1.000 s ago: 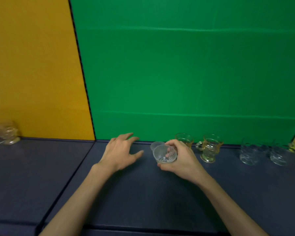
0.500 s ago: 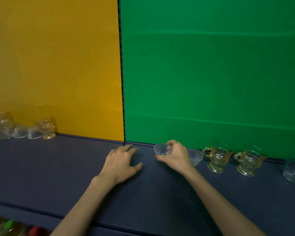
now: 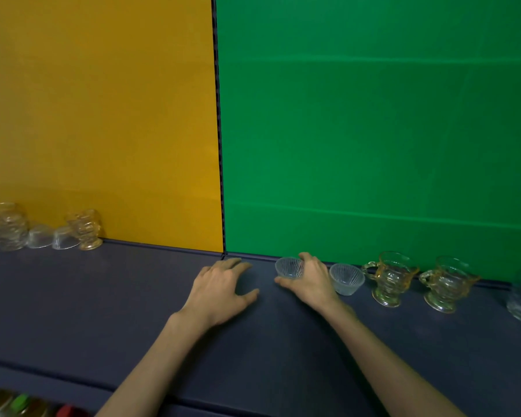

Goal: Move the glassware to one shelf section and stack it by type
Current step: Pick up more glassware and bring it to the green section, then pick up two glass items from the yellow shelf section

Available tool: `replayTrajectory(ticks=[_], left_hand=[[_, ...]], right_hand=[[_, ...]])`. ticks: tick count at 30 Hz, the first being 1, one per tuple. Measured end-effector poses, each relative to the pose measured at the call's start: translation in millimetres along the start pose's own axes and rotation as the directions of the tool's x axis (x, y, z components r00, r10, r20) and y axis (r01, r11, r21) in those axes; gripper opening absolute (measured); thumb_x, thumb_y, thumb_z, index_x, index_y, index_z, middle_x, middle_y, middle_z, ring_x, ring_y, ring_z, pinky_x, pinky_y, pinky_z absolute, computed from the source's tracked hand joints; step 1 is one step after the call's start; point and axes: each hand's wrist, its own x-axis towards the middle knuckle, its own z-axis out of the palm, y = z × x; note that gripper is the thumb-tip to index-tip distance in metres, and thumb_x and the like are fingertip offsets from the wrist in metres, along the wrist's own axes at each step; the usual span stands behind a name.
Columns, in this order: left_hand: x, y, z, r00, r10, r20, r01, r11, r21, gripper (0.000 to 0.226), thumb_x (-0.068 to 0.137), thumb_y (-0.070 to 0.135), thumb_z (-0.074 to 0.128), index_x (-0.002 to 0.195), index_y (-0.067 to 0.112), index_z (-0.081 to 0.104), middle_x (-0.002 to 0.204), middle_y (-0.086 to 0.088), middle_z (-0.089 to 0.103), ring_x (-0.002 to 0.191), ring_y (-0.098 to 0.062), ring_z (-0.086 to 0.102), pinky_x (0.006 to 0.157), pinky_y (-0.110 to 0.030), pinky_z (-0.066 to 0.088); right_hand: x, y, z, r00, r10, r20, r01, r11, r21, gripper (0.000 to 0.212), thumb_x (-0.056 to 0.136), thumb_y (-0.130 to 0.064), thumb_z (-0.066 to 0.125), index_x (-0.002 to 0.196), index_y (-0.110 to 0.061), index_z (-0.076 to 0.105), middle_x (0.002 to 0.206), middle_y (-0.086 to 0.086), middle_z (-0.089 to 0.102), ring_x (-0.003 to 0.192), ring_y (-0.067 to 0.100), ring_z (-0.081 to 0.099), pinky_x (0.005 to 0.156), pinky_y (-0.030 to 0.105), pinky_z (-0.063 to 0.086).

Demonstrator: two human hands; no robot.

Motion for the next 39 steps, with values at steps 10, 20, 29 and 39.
replayTrajectory(ticks=[10, 20, 29, 39], left_hand=[[-20.0, 6.5, -10.3, 0.985, -0.149, -0.082, 0.15, 0.989, 0.011, 0.068, 0.09, 0.065, 0.049, 0.149, 0.032, 0.043, 0.154, 0.004, 0.045, 0.139, -0.021, 0.043, 0.11, -0.042, 0.039], [-81.8, 19.8, -32.4, 0.95, -0.286, -0.125, 0.301, 0.945, 0.125, 0.07, 0.088, 0.068, 0.039, 0.149, 0.034, 0.043, 0.156, 0.0, 0.042, 0.142, -0.024, 0.04, 0.108, -0.042, 0.038], [-149.8, -26.0, -66.9, 0.906, -0.392, -0.161, 0.415, 0.897, 0.15, 0.068, 0.092, 0.07, 0.039, 0.152, 0.036, 0.037, 0.158, 0.001, 0.04, 0.143, -0.023, 0.039, 0.11, -0.043, 0.037], [-250.8, -149.6, -103.8, 0.867, -0.479, -0.138, 0.498, 0.846, 0.19, 0.071, 0.093, 0.069, 0.038, 0.156, 0.037, 0.028, 0.161, 0.001, 0.034, 0.145, -0.023, 0.036, 0.112, -0.043, 0.035]], right_hand=[[-46.0, -20.9, -31.0, 0.9, -0.435, -0.03, 0.416, 0.878, -0.237, 0.054, 0.093, -0.049, 0.053, 0.138, -0.02, 0.048, 0.132, 0.0, 0.049, 0.122, 0.021, 0.048, 0.1, 0.038, 0.041], [-82.7, -38.1, -23.8, 0.779, -0.611, 0.139, 0.626, 0.769, -0.127, 0.045, 0.097, -0.045, 0.05, 0.138, -0.024, 0.05, 0.134, -0.004, 0.052, 0.123, 0.017, 0.05, 0.093, 0.034, 0.042], [-114.0, -95.5, 24.7, 0.707, -0.679, 0.198, 0.704, 0.701, -0.114, 0.045, 0.097, -0.046, 0.05, 0.136, -0.026, 0.05, 0.13, -0.005, 0.052, 0.121, 0.018, 0.049, 0.092, 0.034, 0.043], [-176.0, -223.5, 120.4, 0.65, -0.724, 0.23, 0.755, 0.649, -0.09, 0.043, 0.097, -0.046, 0.051, 0.136, -0.027, 0.049, 0.13, -0.006, 0.05, 0.12, 0.017, 0.049, 0.093, 0.034, 0.045]])
